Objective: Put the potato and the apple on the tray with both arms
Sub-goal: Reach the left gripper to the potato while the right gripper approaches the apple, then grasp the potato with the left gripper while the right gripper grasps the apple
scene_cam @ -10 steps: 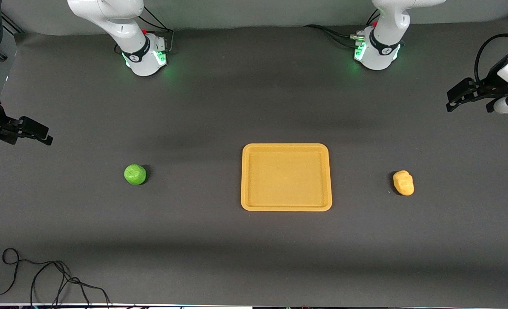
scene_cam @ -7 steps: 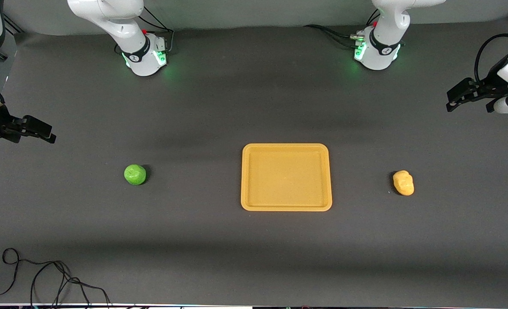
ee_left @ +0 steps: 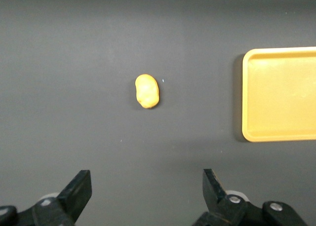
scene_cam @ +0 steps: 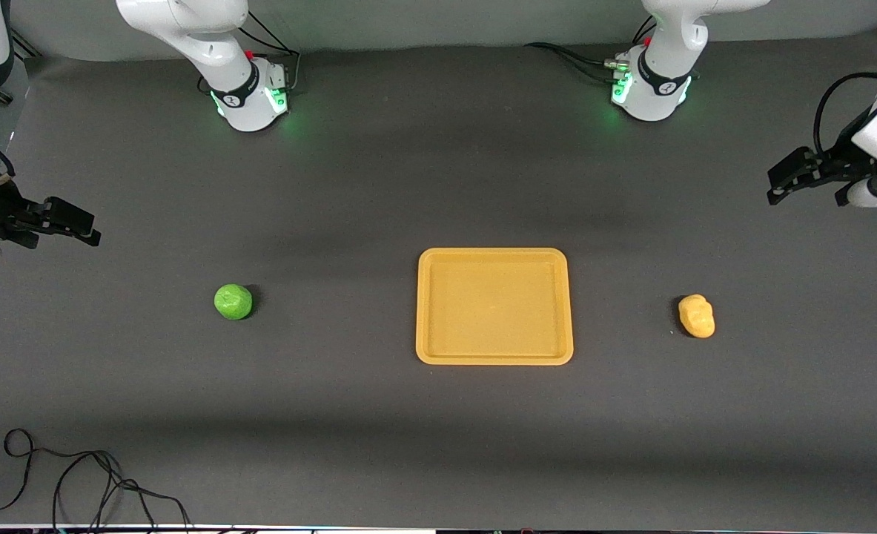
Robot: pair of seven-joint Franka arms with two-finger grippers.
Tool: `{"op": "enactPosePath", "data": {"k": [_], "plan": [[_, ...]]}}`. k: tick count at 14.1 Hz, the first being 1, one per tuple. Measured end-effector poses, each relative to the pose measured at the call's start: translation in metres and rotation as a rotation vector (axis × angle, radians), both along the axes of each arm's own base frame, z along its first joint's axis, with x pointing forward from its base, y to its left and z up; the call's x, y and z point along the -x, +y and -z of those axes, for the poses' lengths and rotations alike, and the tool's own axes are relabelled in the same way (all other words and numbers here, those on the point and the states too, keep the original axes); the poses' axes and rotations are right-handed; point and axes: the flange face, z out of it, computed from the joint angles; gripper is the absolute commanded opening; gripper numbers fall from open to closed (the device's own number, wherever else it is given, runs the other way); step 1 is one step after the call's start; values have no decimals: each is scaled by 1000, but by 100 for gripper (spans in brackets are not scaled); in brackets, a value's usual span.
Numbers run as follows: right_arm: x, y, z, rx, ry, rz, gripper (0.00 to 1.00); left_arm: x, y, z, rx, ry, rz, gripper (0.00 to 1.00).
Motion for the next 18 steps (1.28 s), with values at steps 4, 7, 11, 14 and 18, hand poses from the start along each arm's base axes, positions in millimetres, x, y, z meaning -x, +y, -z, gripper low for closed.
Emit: {"op": "enactPosePath", "data": {"k": [4, 7, 11, 14, 18], "plan": [[0, 1, 1, 0, 1, -7, 100, -41, 1, 74, 5, 15, -2, 100], [0, 11, 7, 0, 29, -25, 100, -70, 4, 152, 11, 61, -6, 100], [-5, 18, 31, -1, 72, -39, 100, -88, 18, 243, 16, 51, -31, 100], [-16, 30, 62, 2, 81, -61, 100, -87, 18, 318, 20, 34, -35, 100], [-17, 32, 134, 3, 67, -65, 100, -81, 17, 378, 10, 48, -18, 99]]}}
